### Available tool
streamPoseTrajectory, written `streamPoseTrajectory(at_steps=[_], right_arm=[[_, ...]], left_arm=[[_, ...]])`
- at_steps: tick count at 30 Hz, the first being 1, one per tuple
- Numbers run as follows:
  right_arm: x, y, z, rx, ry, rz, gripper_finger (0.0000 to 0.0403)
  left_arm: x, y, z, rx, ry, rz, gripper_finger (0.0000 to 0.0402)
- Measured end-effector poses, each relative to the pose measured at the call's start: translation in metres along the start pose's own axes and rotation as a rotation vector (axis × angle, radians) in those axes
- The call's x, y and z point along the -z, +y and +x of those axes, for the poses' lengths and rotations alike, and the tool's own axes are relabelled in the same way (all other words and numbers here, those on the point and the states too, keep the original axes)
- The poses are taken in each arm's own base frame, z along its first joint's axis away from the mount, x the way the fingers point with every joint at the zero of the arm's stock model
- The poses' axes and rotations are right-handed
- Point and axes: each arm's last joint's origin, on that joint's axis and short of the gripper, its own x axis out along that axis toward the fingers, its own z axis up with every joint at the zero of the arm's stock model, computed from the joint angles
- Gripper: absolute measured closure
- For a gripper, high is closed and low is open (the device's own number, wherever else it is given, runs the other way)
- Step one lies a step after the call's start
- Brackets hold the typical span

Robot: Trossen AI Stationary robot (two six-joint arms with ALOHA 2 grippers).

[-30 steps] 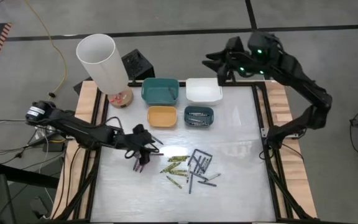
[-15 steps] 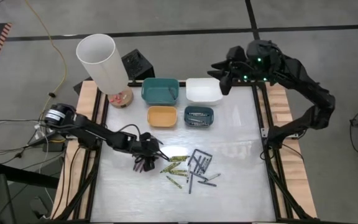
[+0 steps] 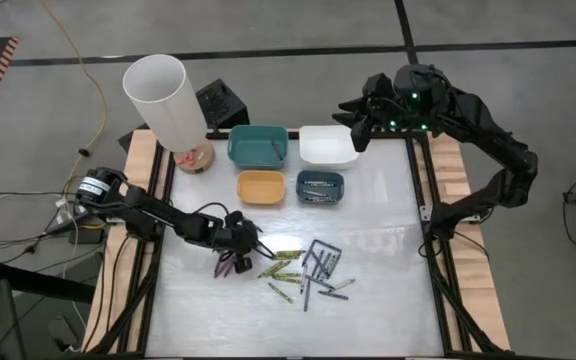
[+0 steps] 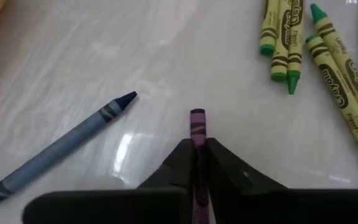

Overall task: Sort crayons
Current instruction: Put the violet crayon into the green bin

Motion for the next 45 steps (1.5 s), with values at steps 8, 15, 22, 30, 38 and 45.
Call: streamPoseTrajectory(at_steps=[8,15,22,30,38,45], right_arm=[[0.0,0.0,0.0,-0.002,-0.001,-0.001,0.0243],[-0.001,0.003,-0.001,-0.016,-0.009,-0.008,0.0243],[0.0,0.022,-0.002,-0.101,-0.03,-0.1,0.0243],[0.024,0.065,0.031,-0.268,-0.134,-0.186,0.0243],[0.058,0.094,0.075,-0.395,-0.387,-0.102,0.0243],[0.078,0.11,0.1,-0.477,-0.336,-0.036,0.0243]], left_arm=[[-0.023,-0.008,-0.014,0.045,-0.062,-0.062,0.0395],[-0.053,-0.011,-0.053,0.044,-0.215,-0.095,0.0396],[-0.082,-0.005,-0.114,0.012,-0.498,-0.157,0.0397],[-0.099,0.01,-0.2,0.051,-0.958,-0.177,0.0397],[-0.107,0.013,-0.236,0.099,-1.224,-0.105,0.0397],[-0.113,0.013,-0.247,0.082,-1.375,-0.07,0.0397]])
